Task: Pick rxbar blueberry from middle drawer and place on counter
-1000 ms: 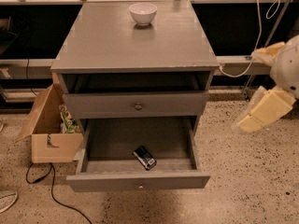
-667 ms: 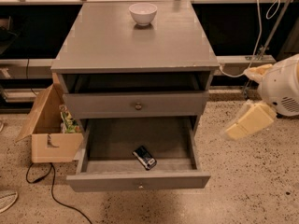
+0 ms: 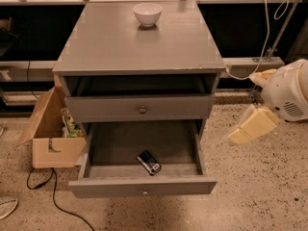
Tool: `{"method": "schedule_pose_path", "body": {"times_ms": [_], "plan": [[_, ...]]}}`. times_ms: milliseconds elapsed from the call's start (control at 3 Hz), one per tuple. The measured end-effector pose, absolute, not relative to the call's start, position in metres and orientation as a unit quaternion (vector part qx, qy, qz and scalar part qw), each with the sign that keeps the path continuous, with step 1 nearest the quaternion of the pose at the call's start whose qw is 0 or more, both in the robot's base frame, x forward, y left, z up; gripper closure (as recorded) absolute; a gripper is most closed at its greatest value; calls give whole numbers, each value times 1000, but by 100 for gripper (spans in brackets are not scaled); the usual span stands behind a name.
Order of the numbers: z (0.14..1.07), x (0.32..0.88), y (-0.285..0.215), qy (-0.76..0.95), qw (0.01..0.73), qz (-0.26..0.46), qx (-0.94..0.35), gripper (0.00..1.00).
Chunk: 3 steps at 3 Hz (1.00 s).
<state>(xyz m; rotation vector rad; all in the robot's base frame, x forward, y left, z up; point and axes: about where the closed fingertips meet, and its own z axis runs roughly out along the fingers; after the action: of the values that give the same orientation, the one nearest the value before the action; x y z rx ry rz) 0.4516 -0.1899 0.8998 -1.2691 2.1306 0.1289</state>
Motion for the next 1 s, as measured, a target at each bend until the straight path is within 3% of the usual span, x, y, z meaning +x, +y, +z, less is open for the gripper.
{"method": "schedule_pose_path", "body": {"times_ms": [1000], "plan": [[740,511,-132,865,301,97,-389,0]]}}
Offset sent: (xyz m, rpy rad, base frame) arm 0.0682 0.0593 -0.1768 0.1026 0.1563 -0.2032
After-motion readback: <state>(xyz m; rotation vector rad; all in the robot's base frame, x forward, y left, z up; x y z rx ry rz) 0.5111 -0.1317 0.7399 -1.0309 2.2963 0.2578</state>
